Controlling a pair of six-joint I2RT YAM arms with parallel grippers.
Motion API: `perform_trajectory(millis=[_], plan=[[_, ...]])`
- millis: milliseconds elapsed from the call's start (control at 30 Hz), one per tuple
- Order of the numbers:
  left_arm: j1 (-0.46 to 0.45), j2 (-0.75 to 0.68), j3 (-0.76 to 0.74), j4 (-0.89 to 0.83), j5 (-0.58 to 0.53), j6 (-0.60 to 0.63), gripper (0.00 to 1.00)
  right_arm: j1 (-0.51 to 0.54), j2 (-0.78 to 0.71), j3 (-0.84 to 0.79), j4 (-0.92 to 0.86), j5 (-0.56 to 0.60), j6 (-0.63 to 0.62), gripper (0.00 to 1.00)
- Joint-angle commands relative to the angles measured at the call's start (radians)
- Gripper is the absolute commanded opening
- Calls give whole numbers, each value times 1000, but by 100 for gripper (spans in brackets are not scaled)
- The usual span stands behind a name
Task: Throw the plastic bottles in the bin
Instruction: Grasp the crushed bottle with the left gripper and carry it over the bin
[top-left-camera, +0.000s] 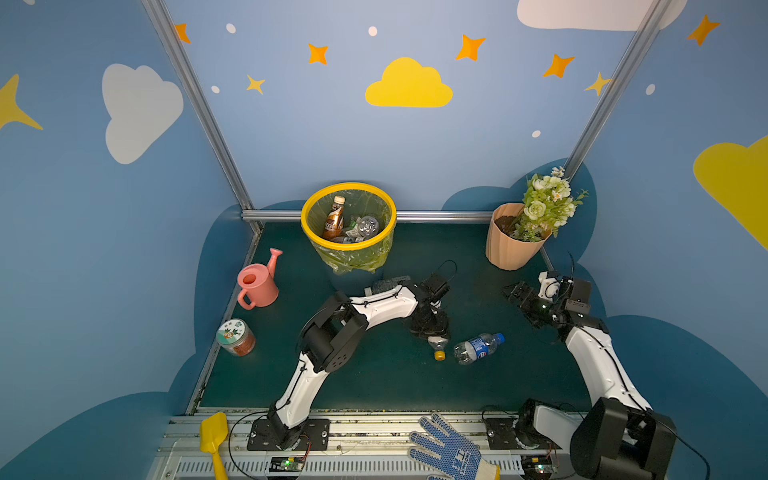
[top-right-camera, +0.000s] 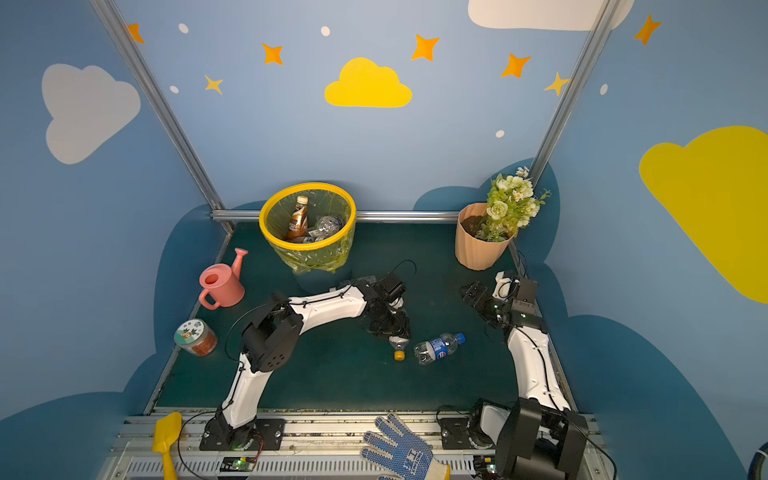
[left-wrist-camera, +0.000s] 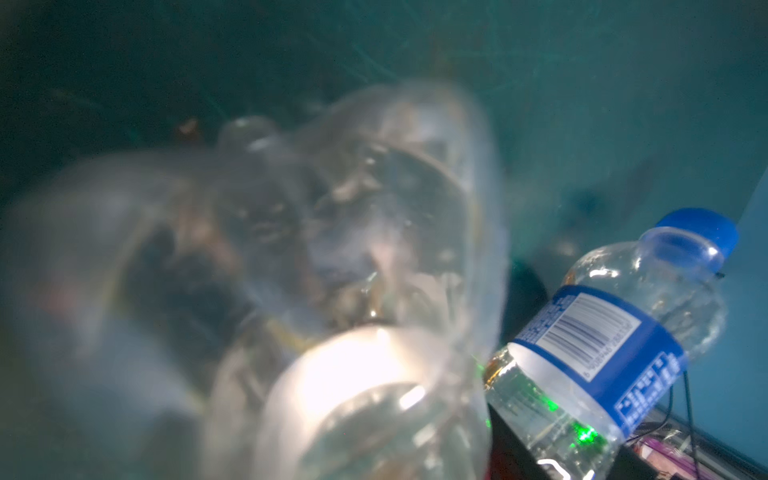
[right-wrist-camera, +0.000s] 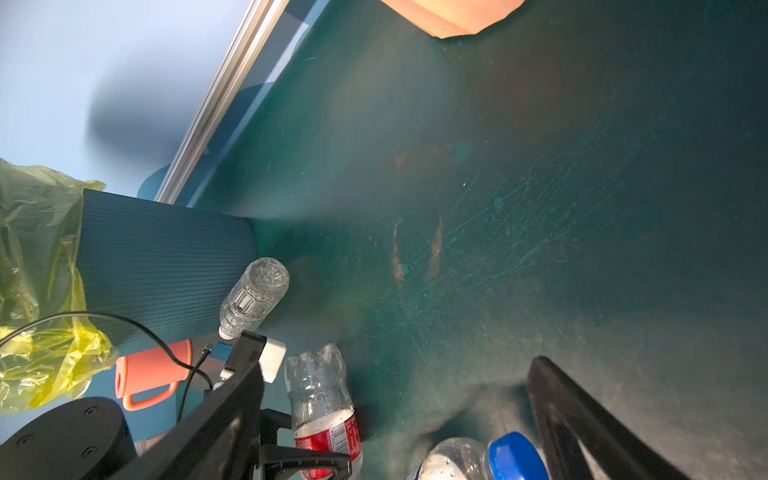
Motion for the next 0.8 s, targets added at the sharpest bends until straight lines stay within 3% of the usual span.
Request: perform_trajectory(millis=[0,233,433,633,767], plan=[[13,4,-3,-1,11,14,57,-8,-10,-9,10,-17,1,97],[16,-87,-20,35,-44,40,51,-9,-12,-6,5,-26,3,97],[17,-276,-17,36,-206,125,50,-11,-5,0,11,-45,2,97],[-37,-561,-19,93,-581,357,50,-9,17,9,38,-75,15,97],[-61,-761,-74,246,-796,559,50,6,27,9,70,-91,33,97]])
